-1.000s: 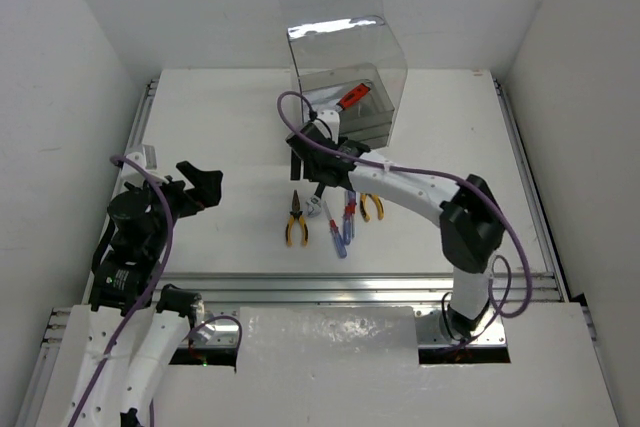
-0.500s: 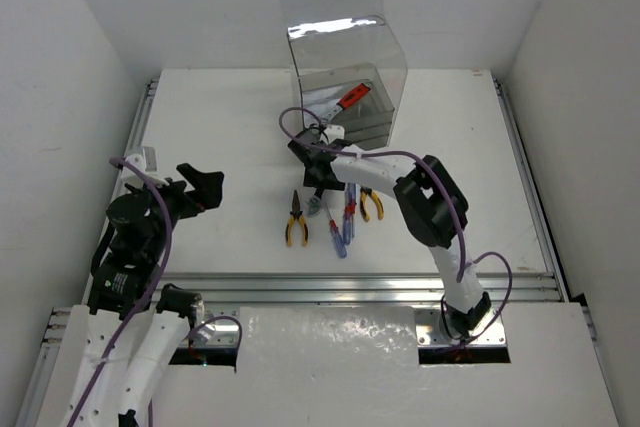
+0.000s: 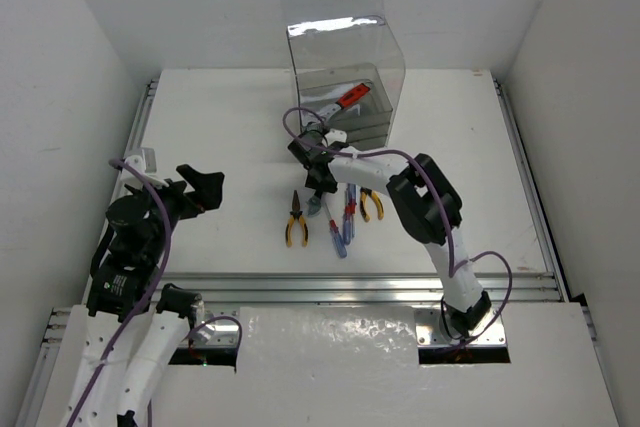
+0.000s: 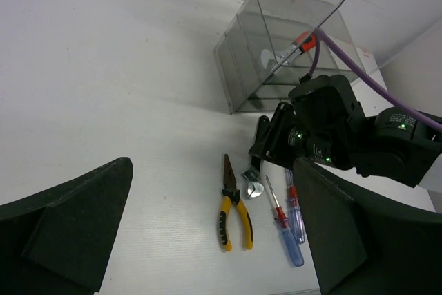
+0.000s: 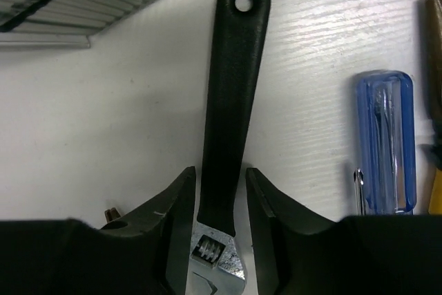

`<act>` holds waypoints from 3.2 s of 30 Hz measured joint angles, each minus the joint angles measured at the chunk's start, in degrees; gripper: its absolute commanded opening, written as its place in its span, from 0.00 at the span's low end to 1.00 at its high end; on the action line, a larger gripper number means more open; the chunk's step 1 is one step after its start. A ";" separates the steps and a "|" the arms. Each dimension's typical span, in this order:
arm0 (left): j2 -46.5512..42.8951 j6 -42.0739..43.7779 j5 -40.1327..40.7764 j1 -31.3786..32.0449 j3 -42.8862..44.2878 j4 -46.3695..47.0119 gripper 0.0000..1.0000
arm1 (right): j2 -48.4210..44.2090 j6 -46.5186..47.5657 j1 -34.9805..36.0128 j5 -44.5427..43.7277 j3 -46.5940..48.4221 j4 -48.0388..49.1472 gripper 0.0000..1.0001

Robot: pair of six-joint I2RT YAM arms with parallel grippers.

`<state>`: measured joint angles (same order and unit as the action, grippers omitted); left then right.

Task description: Sort the tools into containers

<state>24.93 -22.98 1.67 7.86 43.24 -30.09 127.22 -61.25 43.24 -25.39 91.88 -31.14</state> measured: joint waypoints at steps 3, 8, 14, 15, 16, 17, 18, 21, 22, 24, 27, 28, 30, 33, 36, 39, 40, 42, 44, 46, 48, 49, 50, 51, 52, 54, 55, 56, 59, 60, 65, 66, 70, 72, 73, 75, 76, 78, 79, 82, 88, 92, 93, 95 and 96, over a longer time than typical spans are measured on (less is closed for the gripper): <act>-0.20 -0.02 0.22 0.04 0.00 0.00 1.00 | -0.79 -2.36 -0.13 0.04 -1.42 0.61 0.29; -1.36 -0.04 0.76 0.72 -0.07 0.00 1.00 | -1.97 -5.11 -0.33 0.11 -3.58 2.03 0.21; -2.01 -0.09 1.31 1.46 -0.09 0.00 1.00 | -2.03 -6.01 0.02 0.11 -3.02 -0.26 0.36; -2.03 -0.11 1.40 1.57 -0.09 0.00 1.00 | -1.75 -5.97 0.22 0.11 -2.36 -1.33 0.37; -2.05 -0.24 1.55 1.64 -0.09 0.00 1.00 | -1.57 -5.95 0.42 0.09 -1.95 -2.08 0.37; -2.08 -0.28 1.62 1.68 -0.09 0.00 1.00 | -1.49 -5.99 0.66 0.04 -1.75 -2.73 0.37; -2.08 -0.39 1.75 1.84 -0.09 0.00 1.00 | -1.49 -6.03 0.81 0.02 -1.75 -3.23 0.38; -2.14 -0.50 2.01 1.95 -0.09 0.00 1.00 | -1.49 -6.16 1.20 0.02 -1.75 -4.09 0.43; -2.19 -0.55 2.08 1.95 -0.09 0.00 1.00 | -1.49 -6.16 1.31 0.04 -1.75 -4.13 0.43; -2.47 -0.81 2.23 1.99 -0.09 -0.02 1.00 | -1.60 -6.14 1.51 -0.04 -1.99 -4.07 0.40; -2.99 -0.98 2.56 2.38 -0.09 -0.02 1.00 | -1.55 -6.01 1.51 -0.04 -2.01 -4.42 0.30; -3.15 -1.07 2.69 2.62 -0.09 -0.04 1.00 | -1.46 -5.95 1.46 -0.07 -1.84 -4.87 0.21; -3.48 -1.14 3.04 3.08 -0.09 -0.04 1.00 | -0.63 -5.49 1.33 0.17 -0.46 -6.34 0.07; -3.98 -1.31 3.67 3.98 -0.09 -0.13 1.00 | 0.63 -5.31 1.14 0.55 1.99 -8.70 0.00; -4.44 -1.44 4.24 4.90 -0.09 -0.17 1.00 | 0.66 -5.18 0.96 1.16 2.21 -8.94 0.00; -4.68 -1.51 4.61 5.25 -0.09 -0.15 1.00 | -1.36 -4.94 0.70 2.29 -1.42 -5.29 0.00; -4.68 -1.51 4.72 5.27 -0.09 -0.15 1.00 | -2.38 -4.94 0.63 2.80 -2.99 -3.74 0.00; -4.68 -1.53 4.83 5.27 -0.09 -0.17 1.00 | -4.42 -4.76 0.37 4.26 -6.49 -0.46 0.00; -4.70 -1.53 4.90 5.27 -0.09 -0.17 1.00 | -6.62 -4.74 0.33 6.14 -10.05 2.60 0.00; -4.76 -1.53 4.96 5.31 -0.09 -0.17 1.00 | -8.90 -4.59 0.33 8.11 -14.12 6.91 0.00; -5.01 -1.53 5.03 5.40 -0.09 -0.17 1.00 | -10.60 -4.46 0.26 10.05 -17.11 10.36 0.00; -5.22 -1.53 5.11 5.55 -0.09 -0.20 1.00 | -11.37 -4.28 0.22 11.10 -18.60 12.20 0.00; -5.42 -1.53 5.20 5.73 -0.09 -0.20 1.00 | -12.02 -4.20 0.15 12.11 -20.00 14.05 0.00; -5.64 -1.53 5.27 5.90 -0.09 -0.20 1.00 | -12.83 -4.15 0.15 12.94 -21.77 16.28 0.00; -5.84 -1.53 5.29 6.08 -0.09 -0.20 1.00 | -13.53 -4.02 0.11 13.92 -23.12 18.75 0.00; -5.97 -1.53 5.40 6.36 -0.09 -0.17 1.00 | -15.34 -3.85 0.02 15.13 -26.38 21.03 0.00; -5.97 -1.53 5.40 6.40 -0.09 -0.20 1.00 | -16.11 -3.65 0.02 15.65 -27.61 21.99 0.00; -5.97 -1.53 5.40 6.45 -0.09 -0.20 1.00 | -16.83 -3.58 0.02 16.09 -28.70 22.73 0.00; -5.97 -1.55 5.40 6.49 -0.09 -0.20 1.00 | -19.89 -3.32 -0.07 17.18 -32.33 24.94 0.00; -5.97 -1.55 5.40 6.49 -0.09 -0.20 1.00 | -21.51 -3.26 -0.17 17.46 -33.77 25.79 0.00; -5.97 -1.55 5.40 6.49 -0.09 -0.20 1.00 | -28.44 -2.86 -1.77 19.02 -36.41 28.61 0.00; -5.97 -1.55 5.40 6.49 -0.09 -0.20 1.00 | -29.42 -2.78 -2.38 19.47 -36.54 29.49 0.00; -5.97 -1.55 5.44 6.82 -0.09 -0.20 1.00 | -32.33 -2.80 -5.09 21.86 -38.14 34.14 0.00; -5.97 -1.55 5.44 6.84 -0.09 -0.20 1.00 | -33.86 -2.78 -6.27 22.69 -39.52 35.52 0.00; -5.97 -1.55 5.44 6.84 -0.09 -0.20 1.00 | -34.69 -2.69 -6.80 22.91 -40.00 35.56 0.00; -5.95 -1.55 5.42 6.86 -0.09 -0.20 1.00 | -36.41 -2.34 -7.72 23.45 -40.24 35.54 0.00; -5.92 -1.55 5.40 6.86 -0.09 -0.20 1.00 | -37.16 -2.27 -8.46 24.22 -40.11 35.63 0.00; -5.90 -1.55 5.40 6.86 -0.09 -0.20 1.00 | -37.99 -2.21 -9.70 25.59 -38.80 35.43 0.00; -5.90 -1.55 5.40 6.86 -0.09 -0.20 1.00 | -37.99 -2.25 -10.40 26.12 -37.81 35.39 0.00; -5.92 -1.55 5.40 6.86 -0.09 -0.20 1.00 | -37.99 -2.14 -12.63 26.95 -33.51 34.47 0.00; -5.92 -1.55 5.42 7.19 -0.09 -0.20 1.00 | -36.61 -2.27 -15.82 26.77 -23.78 33.14 0.00; -5.90 -1.55 5.42 7.23 -0.09 -0.20 1.00 | -30.82 -3.56 -17.62 26.34 -14.36 31.41 0.00; -5.90 -1.55 5.42 7.23 -0.09 -0.20 1.00 | -28.87 -3.93 -18.08 26.23 -12.09 31.47 0.00; -5.90 -1.55 5.44 7.23 -0.09 -0.20 1.00 | -24.28 -4.83 -19.06 26.01 -7.37 31.56 0.05; -5.86 -1.55 5.46 7.23 -0.09 -0.20 1.00 | -22.16 -4.96 -19.47 26.12 -5.38 31.32 0.24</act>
<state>19.07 -24.53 7.14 15.09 43.16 -30.28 105.06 -66.22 23.77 0.73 86.50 0.19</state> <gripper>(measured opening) 0.996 0.113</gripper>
